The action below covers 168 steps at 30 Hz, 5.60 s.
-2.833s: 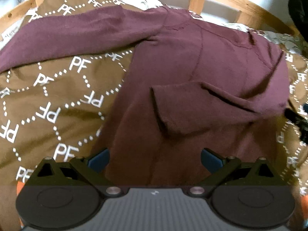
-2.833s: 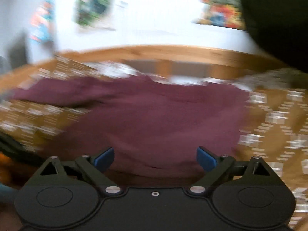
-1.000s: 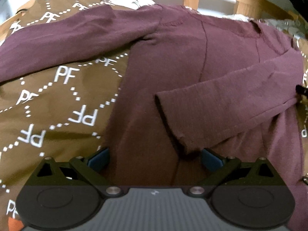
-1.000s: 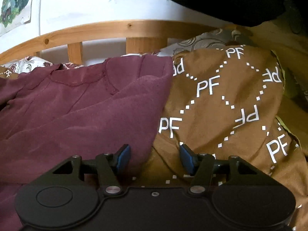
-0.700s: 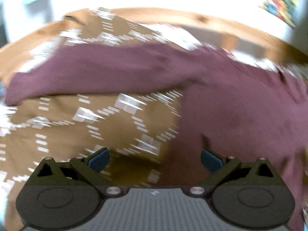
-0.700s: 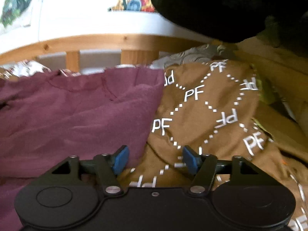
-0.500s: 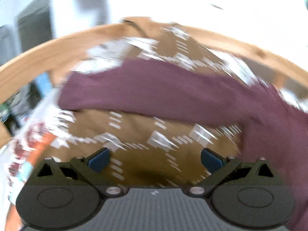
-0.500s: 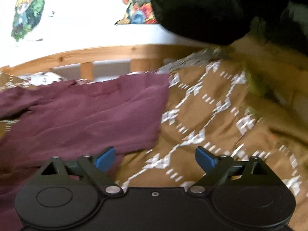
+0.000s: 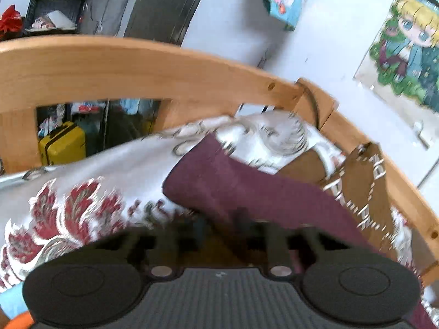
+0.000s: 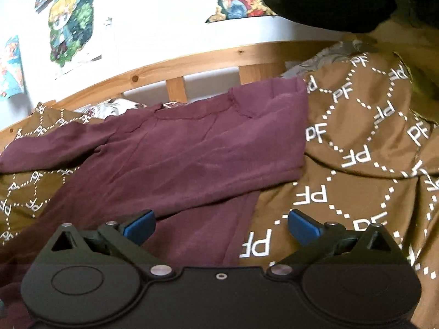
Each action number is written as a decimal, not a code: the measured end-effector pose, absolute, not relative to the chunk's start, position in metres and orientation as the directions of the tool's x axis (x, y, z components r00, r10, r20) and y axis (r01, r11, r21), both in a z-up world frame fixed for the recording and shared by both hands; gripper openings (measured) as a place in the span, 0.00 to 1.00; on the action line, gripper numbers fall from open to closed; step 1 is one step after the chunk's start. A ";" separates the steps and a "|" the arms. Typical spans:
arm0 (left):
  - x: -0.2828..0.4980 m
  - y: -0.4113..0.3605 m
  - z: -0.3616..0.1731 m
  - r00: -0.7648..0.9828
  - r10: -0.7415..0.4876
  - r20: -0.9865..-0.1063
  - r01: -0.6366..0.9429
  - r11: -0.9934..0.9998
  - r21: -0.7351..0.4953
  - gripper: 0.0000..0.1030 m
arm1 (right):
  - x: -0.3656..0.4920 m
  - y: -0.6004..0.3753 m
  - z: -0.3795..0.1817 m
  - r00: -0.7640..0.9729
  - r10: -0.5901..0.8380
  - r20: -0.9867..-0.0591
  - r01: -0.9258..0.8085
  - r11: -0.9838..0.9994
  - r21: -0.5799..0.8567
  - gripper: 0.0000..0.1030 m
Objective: Fold small clothes
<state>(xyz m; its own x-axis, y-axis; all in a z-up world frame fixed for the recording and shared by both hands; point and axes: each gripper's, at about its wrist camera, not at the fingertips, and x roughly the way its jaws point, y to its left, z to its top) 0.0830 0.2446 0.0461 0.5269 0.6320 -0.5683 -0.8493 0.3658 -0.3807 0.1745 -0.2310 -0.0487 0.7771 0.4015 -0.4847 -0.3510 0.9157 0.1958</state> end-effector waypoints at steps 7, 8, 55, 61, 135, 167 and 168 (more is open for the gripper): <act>0.088 0.202 0.078 0.621 0.703 -0.347 -0.782 0.528 -0.331 0.03 | 0.176 -0.239 -0.048 0.792 0.380 -0.478 -0.314 0.925 0.215 0.99; 0.090 0.195 0.085 0.653 0.690 -0.311 -0.756 0.570 -0.323 0.03 | 0.176 -0.239 -0.048 0.793 0.381 -0.475 -0.316 0.924 0.215 0.99; 0.178 -0.094 0.008 0.754 -0.363 -0.547 0.360 0.926 -0.117 0.21 | 0.189 -0.286 -0.045 0.848 0.308 -0.432 -0.192 0.937 0.291 0.99; 0.168 -0.068 0.012 0.768 -0.319 -0.556 0.272 0.947 -0.168 0.70 | 0.190 -0.286 -0.047 0.847 0.301 -0.438 -0.184 0.939 0.291 0.99; 0.236 0.202 -0.015 0.899 0.045 -0.437 -0.330 0.725 -0.604 0.00 | 0.383 0.050 0.055 0.453 0.772 -0.446 -0.827 0.551 0.113 0.02; 0.292 0.126 -0.013 0.662 0.441 -0.607 -0.541 0.841 0.020 0.69 | 0.231 -0.145 -0.047 0.773 0.250 -0.583 -0.488 0.822 -0.294 0.99; 0.286 0.128 -0.009 0.661 0.422 -0.620 -0.546 0.838 -0.013 0.74 | 0.226 -0.151 -0.051 0.779 0.249 -0.576 -0.479 0.829 -0.290 0.99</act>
<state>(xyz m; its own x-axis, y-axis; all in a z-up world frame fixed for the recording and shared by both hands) 0.2859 0.1281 -0.0094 0.6612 0.4216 -0.6205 -0.5462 0.8375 -0.0130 0.2255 -0.1507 -0.0508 0.7787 0.2486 -0.5761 -0.4789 0.8286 -0.2898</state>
